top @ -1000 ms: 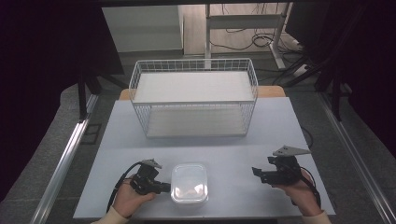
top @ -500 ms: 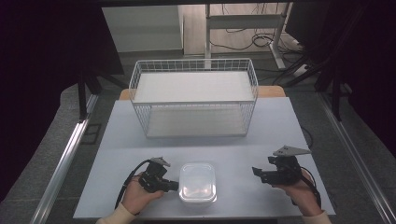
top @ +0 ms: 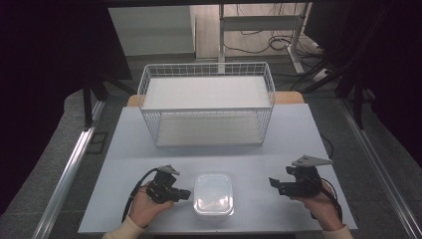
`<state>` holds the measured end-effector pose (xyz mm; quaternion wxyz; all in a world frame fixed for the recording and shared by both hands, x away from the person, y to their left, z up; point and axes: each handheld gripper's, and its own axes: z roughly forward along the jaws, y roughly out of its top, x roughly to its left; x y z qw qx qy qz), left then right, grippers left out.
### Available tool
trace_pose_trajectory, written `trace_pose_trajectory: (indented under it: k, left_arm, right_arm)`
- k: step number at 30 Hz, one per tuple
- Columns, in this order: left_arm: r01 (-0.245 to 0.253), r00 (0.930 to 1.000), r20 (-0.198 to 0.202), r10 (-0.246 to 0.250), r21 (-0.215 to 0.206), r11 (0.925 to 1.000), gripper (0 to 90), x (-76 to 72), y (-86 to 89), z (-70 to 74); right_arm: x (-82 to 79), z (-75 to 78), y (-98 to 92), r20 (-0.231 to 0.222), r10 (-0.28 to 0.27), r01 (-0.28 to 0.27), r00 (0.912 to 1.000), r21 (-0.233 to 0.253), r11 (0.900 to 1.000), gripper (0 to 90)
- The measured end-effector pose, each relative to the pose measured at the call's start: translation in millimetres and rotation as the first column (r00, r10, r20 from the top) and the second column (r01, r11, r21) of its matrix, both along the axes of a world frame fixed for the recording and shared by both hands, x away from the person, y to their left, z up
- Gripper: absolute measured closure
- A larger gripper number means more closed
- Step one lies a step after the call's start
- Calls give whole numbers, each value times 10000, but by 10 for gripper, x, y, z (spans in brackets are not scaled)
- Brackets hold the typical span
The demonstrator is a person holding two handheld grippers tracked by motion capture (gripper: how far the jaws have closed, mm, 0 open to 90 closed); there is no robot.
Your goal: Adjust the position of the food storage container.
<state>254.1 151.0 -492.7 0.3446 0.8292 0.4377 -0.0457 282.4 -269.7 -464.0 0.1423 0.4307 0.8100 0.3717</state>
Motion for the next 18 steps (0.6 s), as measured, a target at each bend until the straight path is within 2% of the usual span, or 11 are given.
trace_pose_trajectory:
  k: [2,4,6,7,8,10,13,18]
  left_arm:
    - [-307,9990,316,309,-68,9995,880,-16,83,56]
    - [-764,9941,756,779,-218,9968,861,-43,164,128]
    - [-1215,9847,1212,1254,-391,9918,784,-71,237,205]
    - [-1332,9818,1304,1377,-431,9902,717,-77,259,229]
    - [-1535,9775,1380,1596,-535,9867,593,-86,287,263]
    - [-1708,9737,1414,1784,-644,9832,560,-95,319,297]
    - [-2073,9644,1500,2176,-814,9749,410,-105,360,338]
    - [-2415,9528,1652,2547,-964,9656,338,-109,414,377]
  right_arm:
    - [-11,19,8,150,-15,14,9999,78,10000,218]
    - [-15,25,15,200,10,-12,9998,87,10000,218]
    - [-26,34,36,259,57,-61,9996,128,9999,218]
    - [-32,39,51,298,123,-128,9995,186,9997,218]
    - [-44,52,73,303,231,-241,9993,325,9992,218]
    - [-51,60,85,275,251,-262,9993,415,9988,218]
    - [-75,93,126,406,495,-527,9979,829,9952,216]
    - [-88,106,152,458,596,-639,9972,985,9931,213]
